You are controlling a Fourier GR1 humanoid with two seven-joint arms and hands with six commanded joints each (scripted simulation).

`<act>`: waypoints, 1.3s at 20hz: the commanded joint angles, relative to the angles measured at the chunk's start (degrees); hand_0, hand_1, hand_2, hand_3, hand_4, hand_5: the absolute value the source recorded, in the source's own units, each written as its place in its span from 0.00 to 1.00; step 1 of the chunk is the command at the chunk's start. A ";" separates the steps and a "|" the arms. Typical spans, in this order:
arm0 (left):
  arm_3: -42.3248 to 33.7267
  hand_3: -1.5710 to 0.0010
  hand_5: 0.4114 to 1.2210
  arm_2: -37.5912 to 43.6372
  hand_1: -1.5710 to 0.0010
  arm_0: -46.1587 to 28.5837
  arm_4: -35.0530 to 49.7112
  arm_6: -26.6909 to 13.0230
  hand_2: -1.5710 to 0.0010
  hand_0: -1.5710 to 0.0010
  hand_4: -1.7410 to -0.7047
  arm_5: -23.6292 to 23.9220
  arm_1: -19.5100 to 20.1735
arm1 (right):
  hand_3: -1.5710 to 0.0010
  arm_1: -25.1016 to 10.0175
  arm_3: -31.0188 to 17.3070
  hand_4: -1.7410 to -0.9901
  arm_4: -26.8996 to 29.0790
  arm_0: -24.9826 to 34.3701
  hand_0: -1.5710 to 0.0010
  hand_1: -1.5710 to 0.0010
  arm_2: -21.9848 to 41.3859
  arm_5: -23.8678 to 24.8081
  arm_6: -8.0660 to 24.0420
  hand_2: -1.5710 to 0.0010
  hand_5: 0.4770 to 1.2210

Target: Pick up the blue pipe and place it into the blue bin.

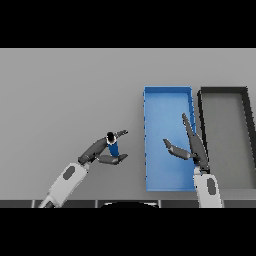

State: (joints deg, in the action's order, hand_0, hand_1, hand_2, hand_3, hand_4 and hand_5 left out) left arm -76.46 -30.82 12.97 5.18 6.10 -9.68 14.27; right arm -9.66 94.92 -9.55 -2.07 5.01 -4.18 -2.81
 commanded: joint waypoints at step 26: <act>-10.44 0.00 1.00 -0.37 0.00 2.76 -1.35 0.82 0.00 0.01 0.26 0.91 -8.23 | 1.00 -0.47 -1.23 0.82 -1.16 0.47 1.00 1.00 -0.23 0.51 -0.39 1.00 0.12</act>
State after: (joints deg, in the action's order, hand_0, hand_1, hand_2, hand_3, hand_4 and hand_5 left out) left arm -86.90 -31.18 15.74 3.75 6.95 -8.85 6.03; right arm -10.14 93.69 -10.71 -1.60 4.78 -3.66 -3.18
